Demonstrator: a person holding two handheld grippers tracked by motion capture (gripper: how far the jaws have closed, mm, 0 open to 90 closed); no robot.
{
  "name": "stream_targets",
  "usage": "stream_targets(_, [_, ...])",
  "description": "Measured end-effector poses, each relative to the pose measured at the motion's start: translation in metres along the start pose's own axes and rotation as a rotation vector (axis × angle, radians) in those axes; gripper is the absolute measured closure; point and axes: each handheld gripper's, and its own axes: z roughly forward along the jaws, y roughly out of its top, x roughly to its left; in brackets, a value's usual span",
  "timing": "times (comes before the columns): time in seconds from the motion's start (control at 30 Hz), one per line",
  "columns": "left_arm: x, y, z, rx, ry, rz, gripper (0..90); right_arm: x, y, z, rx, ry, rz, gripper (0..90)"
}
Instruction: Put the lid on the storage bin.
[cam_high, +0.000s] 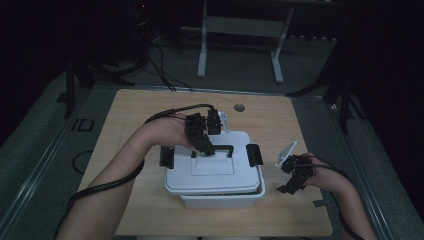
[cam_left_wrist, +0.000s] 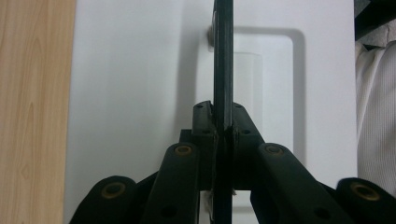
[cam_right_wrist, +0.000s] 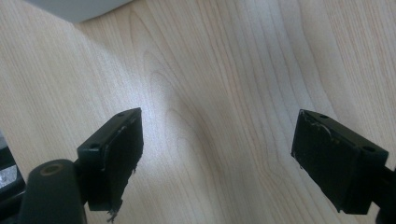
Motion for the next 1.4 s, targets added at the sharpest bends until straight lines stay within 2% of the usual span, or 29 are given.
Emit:
stream_targets(0.2, [0.0,0.013,0.006,-0.037,-0.001,0.02,84.1,-0.001,-0.002,0.001,0.002,0.001,0.005,16.3])
stream_targets(0.27, [0.0,0.013,0.006,-0.037,-0.001,0.02,84.1,-0.001,-0.002,0.001,0.003,0.001,0.005,16.3])
stream_targets(0.4, [0.004,0.018,0.017,-0.032,-0.014,0.024,84.1,-0.001,-0.005,-0.002,-0.016,-0.005,0.008,16.3])
stream_targets(0.83, [0.008,0.016,0.041,0.007,-0.033,0.017,84.0,-0.001,-0.008,-0.002,-0.018,-0.001,0.009,16.3])
stream_targets(0.87, [0.009,0.014,0.043,0.005,-0.047,0.01,84.0,-0.001,-0.008,-0.002,-0.018,0.0,0.01,16.3])
stream_targets(1.07, [0.009,0.012,0.049,0.017,-0.053,0.011,84.0,0.0,-0.007,-0.002,-0.013,0.001,0.013,16.3])
stream_targets(1.4, [0.012,0.009,0.052,0.007,-0.053,0.0,83.5,0.001,-0.002,0.0,-0.012,0.001,-0.001,16.4])
